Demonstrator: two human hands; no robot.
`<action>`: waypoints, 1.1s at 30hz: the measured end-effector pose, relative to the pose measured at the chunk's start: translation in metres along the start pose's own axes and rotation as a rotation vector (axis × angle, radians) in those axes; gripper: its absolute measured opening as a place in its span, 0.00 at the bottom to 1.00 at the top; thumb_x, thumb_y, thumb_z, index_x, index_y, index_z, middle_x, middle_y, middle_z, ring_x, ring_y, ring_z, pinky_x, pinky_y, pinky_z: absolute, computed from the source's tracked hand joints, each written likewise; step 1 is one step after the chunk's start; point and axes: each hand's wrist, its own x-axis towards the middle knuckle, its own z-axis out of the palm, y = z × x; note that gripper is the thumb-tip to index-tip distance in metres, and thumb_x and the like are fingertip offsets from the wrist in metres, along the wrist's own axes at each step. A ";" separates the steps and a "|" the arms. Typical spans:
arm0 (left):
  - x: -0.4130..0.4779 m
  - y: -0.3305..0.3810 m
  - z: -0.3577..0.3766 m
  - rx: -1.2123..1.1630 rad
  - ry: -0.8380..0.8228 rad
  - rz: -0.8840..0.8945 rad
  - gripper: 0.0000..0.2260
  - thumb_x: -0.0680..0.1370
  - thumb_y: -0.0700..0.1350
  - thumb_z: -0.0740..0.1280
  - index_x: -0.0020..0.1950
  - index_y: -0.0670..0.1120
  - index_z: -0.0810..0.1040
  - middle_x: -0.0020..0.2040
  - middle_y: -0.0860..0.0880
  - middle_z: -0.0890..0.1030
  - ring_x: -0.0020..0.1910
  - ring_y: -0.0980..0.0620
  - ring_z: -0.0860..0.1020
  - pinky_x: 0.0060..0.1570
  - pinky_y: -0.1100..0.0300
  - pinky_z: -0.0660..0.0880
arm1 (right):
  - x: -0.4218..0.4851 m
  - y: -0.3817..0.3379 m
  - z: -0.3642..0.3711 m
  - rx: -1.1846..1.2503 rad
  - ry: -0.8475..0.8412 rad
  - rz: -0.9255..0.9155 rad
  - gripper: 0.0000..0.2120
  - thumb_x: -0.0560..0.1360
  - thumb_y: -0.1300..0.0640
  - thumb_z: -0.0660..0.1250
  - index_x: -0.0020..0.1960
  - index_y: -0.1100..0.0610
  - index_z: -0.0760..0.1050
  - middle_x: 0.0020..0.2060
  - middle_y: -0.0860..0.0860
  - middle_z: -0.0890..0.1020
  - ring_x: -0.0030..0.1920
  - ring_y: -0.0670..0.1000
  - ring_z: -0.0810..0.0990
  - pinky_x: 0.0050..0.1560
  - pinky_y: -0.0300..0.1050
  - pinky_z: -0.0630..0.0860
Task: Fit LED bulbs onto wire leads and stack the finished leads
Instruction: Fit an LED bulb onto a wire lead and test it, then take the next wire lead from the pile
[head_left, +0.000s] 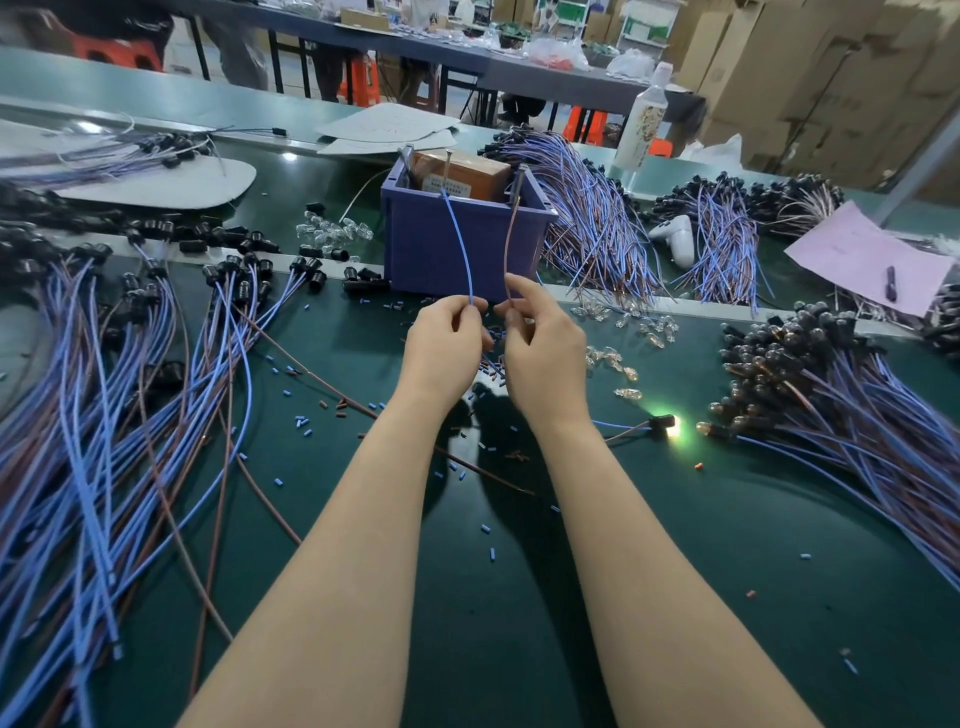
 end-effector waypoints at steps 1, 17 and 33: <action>-0.001 0.002 0.000 0.002 0.008 0.011 0.11 0.81 0.40 0.56 0.56 0.43 0.78 0.39 0.49 0.79 0.36 0.52 0.73 0.46 0.54 0.73 | -0.001 -0.001 -0.002 0.006 0.001 0.009 0.15 0.78 0.66 0.59 0.63 0.59 0.74 0.49 0.54 0.83 0.49 0.51 0.80 0.50 0.37 0.71; -0.031 0.091 0.041 0.103 -0.057 0.246 0.18 0.78 0.56 0.63 0.43 0.42 0.77 0.33 0.50 0.78 0.30 0.55 0.74 0.35 0.63 0.71 | 0.005 -0.016 -0.112 -0.117 0.192 0.007 0.06 0.78 0.56 0.62 0.45 0.56 0.74 0.35 0.53 0.80 0.38 0.50 0.81 0.46 0.50 0.77; -0.087 0.123 0.259 -0.680 -0.701 -0.515 0.09 0.81 0.34 0.54 0.44 0.37 0.71 0.34 0.46 0.78 0.32 0.55 0.78 0.30 0.67 0.75 | -0.057 0.087 -0.260 1.180 1.038 0.553 0.14 0.80 0.61 0.60 0.37 0.63 0.71 0.22 0.52 0.80 0.24 0.45 0.80 0.28 0.34 0.77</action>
